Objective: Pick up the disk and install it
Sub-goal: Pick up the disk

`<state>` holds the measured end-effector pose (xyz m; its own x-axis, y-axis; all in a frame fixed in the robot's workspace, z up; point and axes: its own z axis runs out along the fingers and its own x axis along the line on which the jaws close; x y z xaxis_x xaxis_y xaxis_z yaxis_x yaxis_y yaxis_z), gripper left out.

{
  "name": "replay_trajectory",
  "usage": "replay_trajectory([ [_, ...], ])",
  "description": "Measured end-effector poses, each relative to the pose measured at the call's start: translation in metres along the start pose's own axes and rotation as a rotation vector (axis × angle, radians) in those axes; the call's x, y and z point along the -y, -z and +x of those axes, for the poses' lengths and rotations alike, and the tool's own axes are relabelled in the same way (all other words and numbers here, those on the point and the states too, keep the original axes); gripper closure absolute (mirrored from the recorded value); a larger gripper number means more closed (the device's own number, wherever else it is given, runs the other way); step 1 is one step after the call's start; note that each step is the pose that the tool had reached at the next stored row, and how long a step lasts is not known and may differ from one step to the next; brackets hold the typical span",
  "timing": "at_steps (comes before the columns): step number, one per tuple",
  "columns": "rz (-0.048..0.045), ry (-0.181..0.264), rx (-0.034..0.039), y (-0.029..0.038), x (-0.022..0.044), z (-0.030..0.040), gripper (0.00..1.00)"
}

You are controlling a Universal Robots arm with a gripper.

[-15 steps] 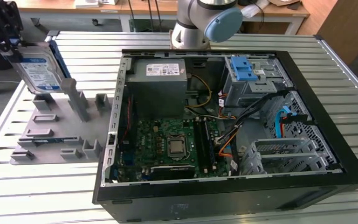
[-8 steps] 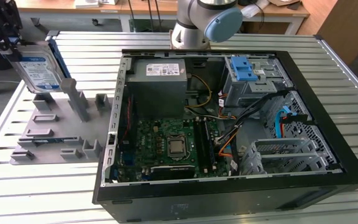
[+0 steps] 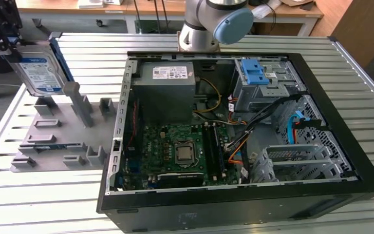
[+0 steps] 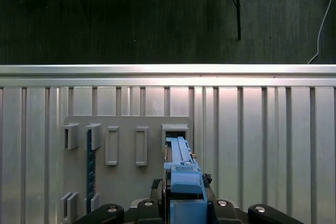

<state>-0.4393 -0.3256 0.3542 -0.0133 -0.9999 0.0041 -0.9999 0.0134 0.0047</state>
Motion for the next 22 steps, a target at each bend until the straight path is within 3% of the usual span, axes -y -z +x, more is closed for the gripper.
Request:
replay_trajectory([
  [22,0.0002,0.0,0.0001,0.0059,0.0,0.0,0.64],
])
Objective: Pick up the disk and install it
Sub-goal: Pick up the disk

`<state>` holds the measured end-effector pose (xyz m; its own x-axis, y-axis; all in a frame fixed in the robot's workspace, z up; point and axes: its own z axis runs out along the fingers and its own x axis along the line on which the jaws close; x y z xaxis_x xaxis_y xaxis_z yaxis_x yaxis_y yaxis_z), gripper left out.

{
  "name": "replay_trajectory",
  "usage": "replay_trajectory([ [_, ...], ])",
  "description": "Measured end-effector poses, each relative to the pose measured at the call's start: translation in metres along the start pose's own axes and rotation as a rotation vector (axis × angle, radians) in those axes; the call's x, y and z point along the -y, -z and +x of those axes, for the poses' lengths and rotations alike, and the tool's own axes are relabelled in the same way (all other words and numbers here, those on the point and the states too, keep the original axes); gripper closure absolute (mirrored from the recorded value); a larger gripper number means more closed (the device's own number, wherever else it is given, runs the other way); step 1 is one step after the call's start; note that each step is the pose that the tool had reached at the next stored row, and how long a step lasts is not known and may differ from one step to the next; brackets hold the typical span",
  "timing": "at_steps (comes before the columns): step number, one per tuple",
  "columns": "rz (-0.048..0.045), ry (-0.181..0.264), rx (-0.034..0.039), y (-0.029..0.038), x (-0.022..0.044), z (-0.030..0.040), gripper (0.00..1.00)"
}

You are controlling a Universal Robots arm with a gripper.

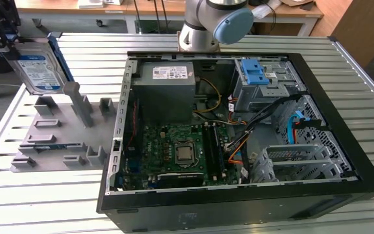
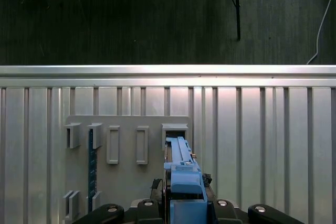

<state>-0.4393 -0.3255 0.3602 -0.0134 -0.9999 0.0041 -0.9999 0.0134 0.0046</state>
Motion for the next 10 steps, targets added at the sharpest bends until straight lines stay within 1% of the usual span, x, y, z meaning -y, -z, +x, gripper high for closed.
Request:
replay_trajectory([
  [10,-0.0002,0.0,0.0,0.0024,0.0,0.0,0.64],
])
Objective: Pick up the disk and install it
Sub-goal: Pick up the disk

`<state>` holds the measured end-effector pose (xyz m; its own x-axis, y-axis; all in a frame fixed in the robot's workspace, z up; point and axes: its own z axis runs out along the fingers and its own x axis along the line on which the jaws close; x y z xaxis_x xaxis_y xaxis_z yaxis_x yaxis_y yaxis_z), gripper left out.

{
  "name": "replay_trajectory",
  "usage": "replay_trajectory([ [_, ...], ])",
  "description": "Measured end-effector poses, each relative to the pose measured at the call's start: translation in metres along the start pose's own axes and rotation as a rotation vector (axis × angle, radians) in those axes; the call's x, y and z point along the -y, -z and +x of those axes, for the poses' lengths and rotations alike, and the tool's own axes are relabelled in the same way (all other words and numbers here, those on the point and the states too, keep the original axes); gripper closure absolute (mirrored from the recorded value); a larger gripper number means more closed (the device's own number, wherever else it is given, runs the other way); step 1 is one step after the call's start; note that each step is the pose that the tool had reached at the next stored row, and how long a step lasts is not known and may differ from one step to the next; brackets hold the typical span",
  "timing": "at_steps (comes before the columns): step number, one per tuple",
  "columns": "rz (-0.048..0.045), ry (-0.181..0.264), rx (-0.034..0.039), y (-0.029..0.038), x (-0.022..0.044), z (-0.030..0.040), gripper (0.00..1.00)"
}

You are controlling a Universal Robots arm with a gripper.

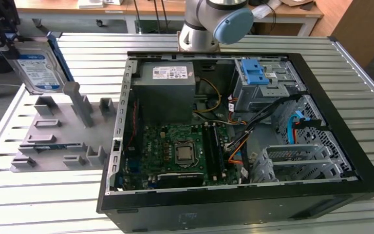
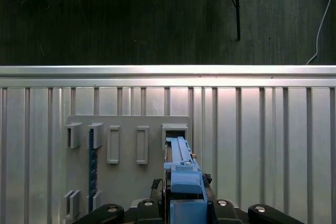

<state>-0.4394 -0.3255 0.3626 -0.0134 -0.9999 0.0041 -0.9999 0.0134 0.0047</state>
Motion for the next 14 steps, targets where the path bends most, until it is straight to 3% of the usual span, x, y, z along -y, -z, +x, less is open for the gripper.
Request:
replay_trajectory([
  [14,0.0001,0.0,0.0,0.0044,0.0,0.0,0.64],
])
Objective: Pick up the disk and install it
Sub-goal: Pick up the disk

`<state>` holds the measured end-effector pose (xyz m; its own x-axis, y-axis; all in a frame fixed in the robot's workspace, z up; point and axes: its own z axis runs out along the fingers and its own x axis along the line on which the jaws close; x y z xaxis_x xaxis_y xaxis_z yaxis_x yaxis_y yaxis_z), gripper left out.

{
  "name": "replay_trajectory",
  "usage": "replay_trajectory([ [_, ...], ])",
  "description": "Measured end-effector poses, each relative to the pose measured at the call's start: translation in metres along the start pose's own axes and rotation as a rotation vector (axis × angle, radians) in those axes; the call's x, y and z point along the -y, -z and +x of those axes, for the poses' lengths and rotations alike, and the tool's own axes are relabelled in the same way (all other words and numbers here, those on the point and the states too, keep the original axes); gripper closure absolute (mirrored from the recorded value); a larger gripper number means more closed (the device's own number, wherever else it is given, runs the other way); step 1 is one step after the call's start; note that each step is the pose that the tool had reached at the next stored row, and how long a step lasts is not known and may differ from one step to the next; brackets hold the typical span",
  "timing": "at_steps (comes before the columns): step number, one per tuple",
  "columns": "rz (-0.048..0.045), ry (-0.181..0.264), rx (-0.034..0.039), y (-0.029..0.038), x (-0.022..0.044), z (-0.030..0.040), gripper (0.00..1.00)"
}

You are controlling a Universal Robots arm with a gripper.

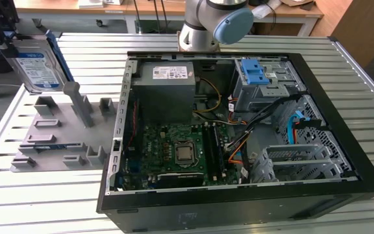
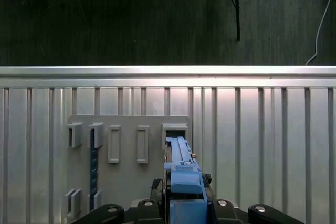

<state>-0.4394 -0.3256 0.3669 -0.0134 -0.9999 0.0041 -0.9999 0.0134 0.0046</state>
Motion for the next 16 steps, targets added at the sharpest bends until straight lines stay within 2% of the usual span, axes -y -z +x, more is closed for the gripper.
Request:
replay_trajectory([
  [16,0.0,0.0,0.0,0.0054,0.0,0.0,0.64],
])
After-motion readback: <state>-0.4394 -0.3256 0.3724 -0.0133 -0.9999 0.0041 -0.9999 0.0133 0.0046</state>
